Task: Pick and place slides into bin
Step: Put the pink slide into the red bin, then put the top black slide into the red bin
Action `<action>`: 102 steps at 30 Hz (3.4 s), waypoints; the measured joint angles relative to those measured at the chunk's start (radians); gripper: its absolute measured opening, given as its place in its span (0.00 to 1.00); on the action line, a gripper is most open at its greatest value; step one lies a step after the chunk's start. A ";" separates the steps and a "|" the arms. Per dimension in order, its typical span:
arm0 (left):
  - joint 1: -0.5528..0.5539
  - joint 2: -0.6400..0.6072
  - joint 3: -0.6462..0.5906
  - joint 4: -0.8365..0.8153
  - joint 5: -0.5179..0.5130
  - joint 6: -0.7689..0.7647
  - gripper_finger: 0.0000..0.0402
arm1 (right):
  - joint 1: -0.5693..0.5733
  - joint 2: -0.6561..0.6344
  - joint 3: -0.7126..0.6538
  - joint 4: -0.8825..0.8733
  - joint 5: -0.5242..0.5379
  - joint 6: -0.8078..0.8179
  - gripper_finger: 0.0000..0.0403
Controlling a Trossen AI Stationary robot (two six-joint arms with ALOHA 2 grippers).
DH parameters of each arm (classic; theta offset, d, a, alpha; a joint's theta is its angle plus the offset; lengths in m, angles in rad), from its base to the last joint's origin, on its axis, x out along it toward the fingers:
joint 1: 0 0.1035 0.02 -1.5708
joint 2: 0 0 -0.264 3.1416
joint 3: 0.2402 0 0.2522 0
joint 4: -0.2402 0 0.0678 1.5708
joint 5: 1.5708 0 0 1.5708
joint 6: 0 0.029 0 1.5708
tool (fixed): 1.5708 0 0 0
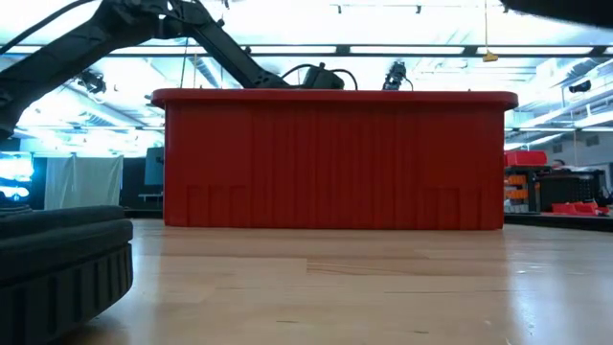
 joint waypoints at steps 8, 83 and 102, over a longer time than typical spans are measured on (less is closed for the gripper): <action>-0.013 0.001 -0.002 -0.044 0.052 -0.095 0.04 | 0.000 0.000 0.000 0.000 -0.002 0.000 0.12; -0.543 -0.130 0.624 -1.427 -0.215 0.672 0.26 | -0.036 0.097 -0.184 0.062 0.445 0.518 0.12; -0.756 -0.314 0.237 -1.827 -0.669 -0.137 0.21 | 0.104 0.136 -0.200 0.085 0.366 0.538 0.12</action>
